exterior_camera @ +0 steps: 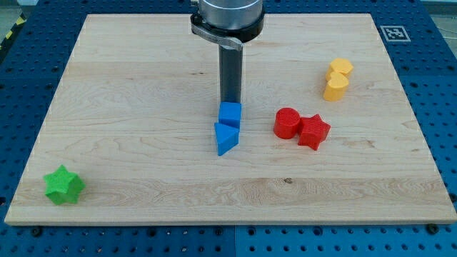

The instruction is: Push the green circle towards the bottom side of the board

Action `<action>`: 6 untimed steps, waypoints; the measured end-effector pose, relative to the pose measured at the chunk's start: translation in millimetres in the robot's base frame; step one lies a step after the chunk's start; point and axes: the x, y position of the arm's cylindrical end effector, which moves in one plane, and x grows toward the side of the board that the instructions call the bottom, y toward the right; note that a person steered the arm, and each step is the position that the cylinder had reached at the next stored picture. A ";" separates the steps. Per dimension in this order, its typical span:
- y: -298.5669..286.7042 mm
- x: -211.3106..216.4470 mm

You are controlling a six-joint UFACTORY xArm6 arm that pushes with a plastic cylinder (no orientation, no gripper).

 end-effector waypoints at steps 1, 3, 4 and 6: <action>0.0 1.0; 0.0 7.3; -0.2 -23.9; 2.3 -71.9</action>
